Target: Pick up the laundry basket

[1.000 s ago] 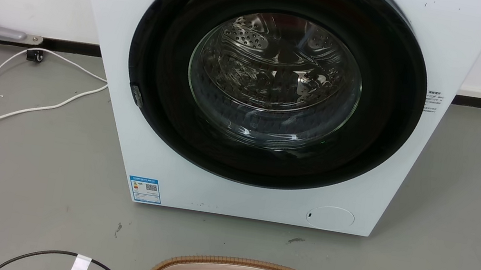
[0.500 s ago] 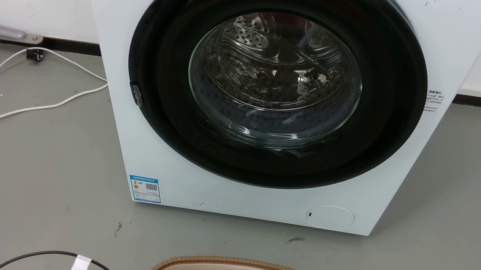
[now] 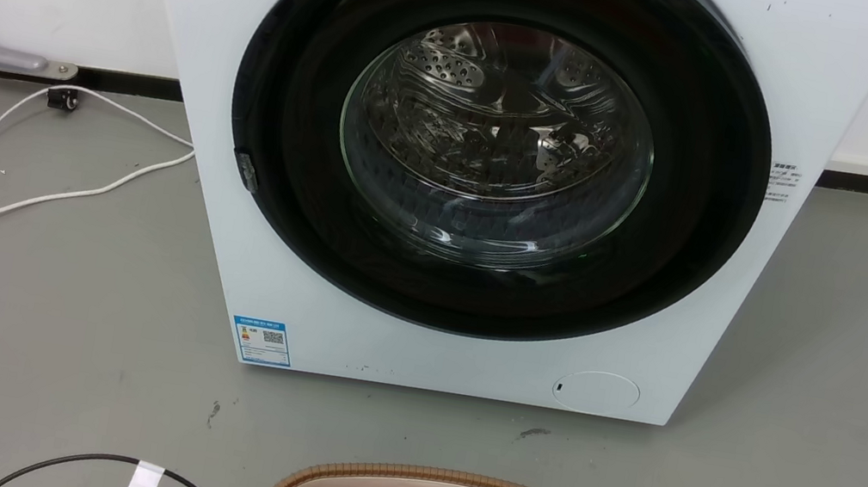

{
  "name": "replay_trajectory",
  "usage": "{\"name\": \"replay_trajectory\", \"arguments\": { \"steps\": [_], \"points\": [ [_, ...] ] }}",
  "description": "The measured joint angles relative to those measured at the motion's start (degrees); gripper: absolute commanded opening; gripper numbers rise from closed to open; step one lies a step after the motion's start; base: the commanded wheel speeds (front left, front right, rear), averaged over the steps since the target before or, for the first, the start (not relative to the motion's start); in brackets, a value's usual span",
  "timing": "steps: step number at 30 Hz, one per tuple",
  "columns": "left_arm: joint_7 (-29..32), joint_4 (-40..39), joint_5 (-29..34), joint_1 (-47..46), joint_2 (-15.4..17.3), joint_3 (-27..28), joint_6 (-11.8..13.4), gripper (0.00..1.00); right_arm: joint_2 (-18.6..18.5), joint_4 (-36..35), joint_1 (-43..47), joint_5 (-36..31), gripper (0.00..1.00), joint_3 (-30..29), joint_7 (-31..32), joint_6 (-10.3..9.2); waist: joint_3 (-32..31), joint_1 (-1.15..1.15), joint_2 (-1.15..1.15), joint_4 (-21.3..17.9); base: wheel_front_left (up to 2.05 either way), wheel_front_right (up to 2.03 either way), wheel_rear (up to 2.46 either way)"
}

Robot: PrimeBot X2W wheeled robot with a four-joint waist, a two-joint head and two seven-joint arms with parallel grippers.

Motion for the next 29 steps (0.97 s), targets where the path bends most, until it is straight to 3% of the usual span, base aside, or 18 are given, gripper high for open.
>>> {"name": "replay_trajectory", "arguments": {
  "steps": [29],
  "points": [
    [-0.3, 0.0, -1.4, 0.0, 0.2, -1.5, 0.0, 0.0, 0.1, -0.1, 0.1, -0.1, 0.0, 0.0, 0.0, 0.0, -0.1, 0.0, 0.0, -0.1, 0.0, 0.0, 0.0]
  ]
}}
